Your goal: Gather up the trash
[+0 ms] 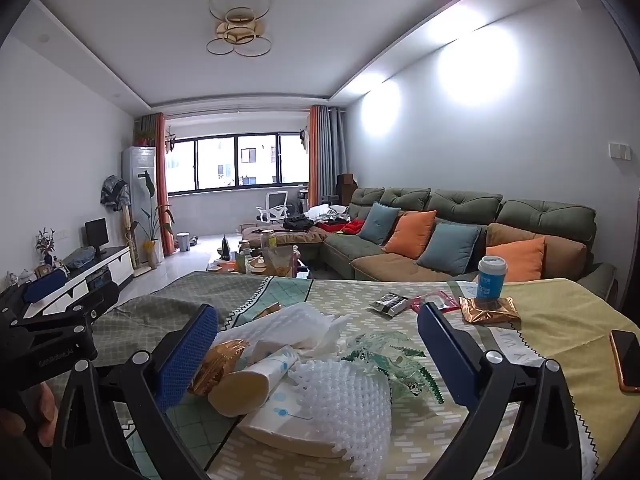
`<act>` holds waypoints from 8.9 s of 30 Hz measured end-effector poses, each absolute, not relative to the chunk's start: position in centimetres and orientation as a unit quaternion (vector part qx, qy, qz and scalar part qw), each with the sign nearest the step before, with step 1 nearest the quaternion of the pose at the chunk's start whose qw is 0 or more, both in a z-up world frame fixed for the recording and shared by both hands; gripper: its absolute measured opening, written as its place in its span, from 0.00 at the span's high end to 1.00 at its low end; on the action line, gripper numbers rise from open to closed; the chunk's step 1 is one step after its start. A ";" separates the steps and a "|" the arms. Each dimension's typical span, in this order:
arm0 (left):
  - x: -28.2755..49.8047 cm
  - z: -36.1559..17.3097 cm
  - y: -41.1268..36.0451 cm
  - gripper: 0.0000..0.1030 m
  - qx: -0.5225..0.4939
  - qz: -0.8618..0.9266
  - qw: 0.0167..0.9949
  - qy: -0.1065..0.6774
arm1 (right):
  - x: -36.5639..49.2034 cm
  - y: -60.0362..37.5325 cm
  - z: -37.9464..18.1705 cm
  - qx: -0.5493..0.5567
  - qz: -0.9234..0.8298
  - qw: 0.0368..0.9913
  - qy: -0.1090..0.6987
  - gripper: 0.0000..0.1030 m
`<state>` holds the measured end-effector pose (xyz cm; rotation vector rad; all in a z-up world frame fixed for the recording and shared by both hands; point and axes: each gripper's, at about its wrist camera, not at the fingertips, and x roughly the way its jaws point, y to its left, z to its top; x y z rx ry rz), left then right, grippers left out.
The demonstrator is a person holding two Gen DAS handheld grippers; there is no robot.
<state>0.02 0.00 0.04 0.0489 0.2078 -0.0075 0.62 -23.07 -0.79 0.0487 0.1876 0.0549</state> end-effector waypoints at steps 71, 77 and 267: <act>-0.3 0.1 0.2 0.03 0.007 0.003 0.995 0.099 | 0.5 -23.3 -1.0 0.032 0.026 0.994 0.096 0.03; -0.2 0.1 0.2 0.03 0.007 0.003 0.995 0.099 | 0.7 -22.9 -0.7 0.032 0.028 0.994 0.096 0.03; 3.2 -3.7 6.0 0.29 -0.026 -0.216 0.944 0.248 | 8.6 -14.7 -0.1 0.077 0.317 0.905 0.273 0.42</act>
